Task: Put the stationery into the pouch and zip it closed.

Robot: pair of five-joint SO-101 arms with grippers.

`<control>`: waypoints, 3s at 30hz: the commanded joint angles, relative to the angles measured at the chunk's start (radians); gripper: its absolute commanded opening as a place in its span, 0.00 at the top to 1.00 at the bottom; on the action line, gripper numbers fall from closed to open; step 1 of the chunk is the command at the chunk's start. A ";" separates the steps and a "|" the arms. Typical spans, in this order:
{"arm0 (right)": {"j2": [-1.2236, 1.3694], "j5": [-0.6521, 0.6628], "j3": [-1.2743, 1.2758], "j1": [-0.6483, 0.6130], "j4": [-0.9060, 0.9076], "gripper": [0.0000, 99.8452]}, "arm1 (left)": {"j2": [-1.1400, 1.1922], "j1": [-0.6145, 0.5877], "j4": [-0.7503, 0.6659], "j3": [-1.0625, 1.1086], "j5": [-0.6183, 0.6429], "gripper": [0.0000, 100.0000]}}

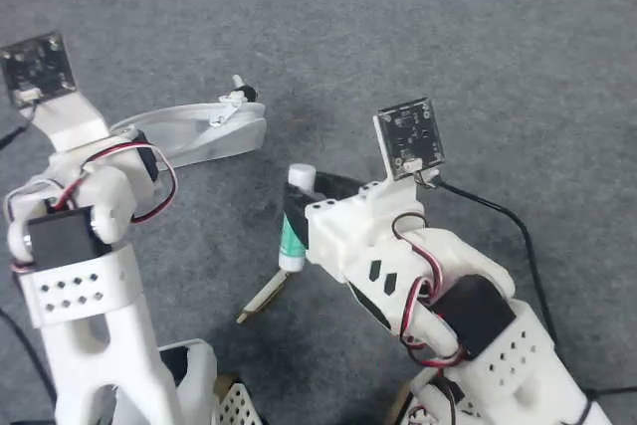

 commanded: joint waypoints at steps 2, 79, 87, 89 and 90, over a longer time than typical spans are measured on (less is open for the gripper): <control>-0.045 0.074 -0.015 -0.008 -0.165 0.99 | -0.003 -0.002 -0.038 -0.016 0.006 0.99; 0.690 0.463 0.364 -0.120 -1.802 0.83 | -0.003 0.000 -0.038 -0.015 -0.015 0.99; 0.670 0.463 0.396 -0.117 -1.802 0.83 | -0.003 -0.002 -0.038 -0.015 -0.017 0.99; 0.633 0.463 0.416 -0.104 -1.779 0.83 | -0.003 -0.002 -0.038 -0.015 -0.017 0.99; 0.608 0.462 0.423 -0.102 -1.756 0.83 | -0.003 -0.002 -0.038 -0.015 -0.017 0.99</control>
